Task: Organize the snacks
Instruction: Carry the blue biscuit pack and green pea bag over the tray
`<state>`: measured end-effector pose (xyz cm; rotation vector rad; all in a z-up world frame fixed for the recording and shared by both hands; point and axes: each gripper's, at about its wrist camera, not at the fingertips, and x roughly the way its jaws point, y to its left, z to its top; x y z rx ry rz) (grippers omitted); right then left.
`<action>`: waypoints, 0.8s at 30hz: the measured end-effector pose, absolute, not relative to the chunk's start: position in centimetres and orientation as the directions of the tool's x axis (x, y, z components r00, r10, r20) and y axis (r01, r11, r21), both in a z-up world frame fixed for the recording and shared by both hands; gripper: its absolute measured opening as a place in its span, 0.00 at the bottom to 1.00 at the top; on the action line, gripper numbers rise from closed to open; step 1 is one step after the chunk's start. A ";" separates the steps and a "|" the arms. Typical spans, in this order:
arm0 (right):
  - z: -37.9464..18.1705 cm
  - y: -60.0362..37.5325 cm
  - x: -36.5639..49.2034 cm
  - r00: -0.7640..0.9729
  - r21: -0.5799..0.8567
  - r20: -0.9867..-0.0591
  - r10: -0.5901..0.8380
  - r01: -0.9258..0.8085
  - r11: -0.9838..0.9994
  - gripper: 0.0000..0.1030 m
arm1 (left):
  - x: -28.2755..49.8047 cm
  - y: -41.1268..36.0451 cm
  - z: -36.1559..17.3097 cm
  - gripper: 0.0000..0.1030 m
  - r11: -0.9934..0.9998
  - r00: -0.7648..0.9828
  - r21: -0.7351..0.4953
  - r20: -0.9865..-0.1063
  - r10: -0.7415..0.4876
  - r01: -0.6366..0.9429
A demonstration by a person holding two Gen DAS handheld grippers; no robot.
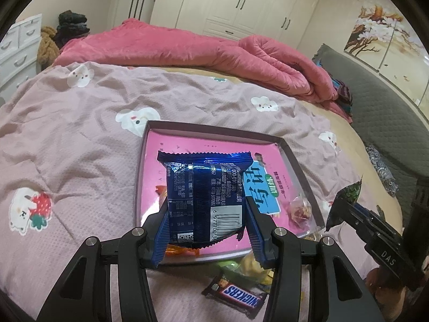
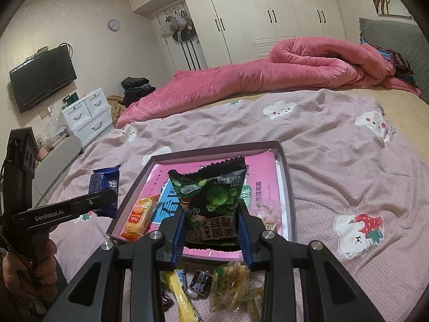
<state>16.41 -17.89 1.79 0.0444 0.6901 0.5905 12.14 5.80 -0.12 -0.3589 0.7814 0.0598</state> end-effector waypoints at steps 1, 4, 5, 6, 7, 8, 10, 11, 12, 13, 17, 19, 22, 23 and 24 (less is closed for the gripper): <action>1.8 -17.9 16.5 0.615 0.229 -0.586 0.528 -0.499 0.836 0.34 | 12.3 5.7 -0.2 0.50 0.938 0.710 -0.293 -0.699 -0.080 -0.183; 1.7 -17.8 16.7 0.616 0.233 -0.583 0.530 -0.498 0.835 0.34 | 12.8 5.6 -0.3 0.50 0.937 0.707 -0.298 -0.702 -0.085 -0.183; 1.7 -17.8 16.9 0.617 0.233 -0.583 0.528 -0.496 0.836 0.34 | 13.0 5.5 -0.4 0.50 0.936 0.706 -0.299 -0.703 -0.087 -0.183; 1.7 -17.8 17.0 0.619 0.232 -0.581 0.528 -0.496 0.837 0.34 | 13.0 5.5 -0.4 0.50 0.936 0.705 -0.300 -0.704 -0.087 -0.184; 1.7 -17.8 17.1 0.620 0.234 -0.579 0.529 -0.496 0.836 0.34 | 13.2 5.4 -0.5 0.50 0.934 0.704 -0.303 -0.705 -0.087 -0.187; 1.7 -17.8 17.3 0.619 0.235 -0.580 0.530 -0.496 0.836 0.34 | 13.4 5.4 -0.5 0.50 0.933 0.703 -0.306 -0.705 -0.091 -0.187; 1.6 -17.7 17.6 0.616 0.236 -0.582 0.531 -0.497 0.835 0.34 | 13.9 5.2 -0.7 0.50 0.934 0.700 -0.306 -0.707 -0.095 -0.182; 1.5 -17.6 17.8 0.615 0.236 -0.584 0.529 -0.496 0.836 0.34 | 14.0 5.1 -0.7 0.50 0.935 0.699 -0.305 -0.708 -0.096 -0.181; 1.5 -17.5 18.0 0.611 0.240 -0.586 0.532 -0.497 0.834 0.34 | 14.2 5.0 -0.8 0.50 0.935 0.697 -0.304 -0.711 -0.096 -0.181; 1.4 -17.5 18.1 0.609 0.242 -0.587 0.533 -0.497 0.833 0.34 | 14.4 4.9 -1.0 0.50 0.935 0.694 -0.306 -0.713 -0.099 -0.181; 1.1 -17.3 18.6 0.602 0.244 -0.593 0.535 -0.498 0.832 0.34 | 15.1 4.7 -1.4 0.50 0.933 0.688 -0.313 -0.718 -0.108 -0.179; 0.9 -17.2 18.9 0.597 0.248 -0.597 0.536 -0.498 0.831 0.34 | 15.4 4.6 -1.5 0.50 0.932 0.687 -0.316 -0.718 -0.113 -0.177; 0.6 -17.0 19.3 0.589 0.253 -0.605 0.536 -0.495 0.831 0.34 | 15.8 4.6 -1.7 0.50 0.931 0.685 -0.322 -0.718 -0.121 -0.173; 0.5 -17.1 19.4 0.588 0.254 -0.607 0.535 -0.494 0.831 0.34 | 16.0 4.6 -1.8 0.50 0.930 0.683 -0.325 -0.719 -0.125 -0.171; 0.4 -17.0 19.6 0.586 0.255 -0.611 0.533 -0.492 0.833 0.34 | 16.2 4.6 -1.9 0.50 0.929 0.682 -0.327 -0.720 -0.128 -0.171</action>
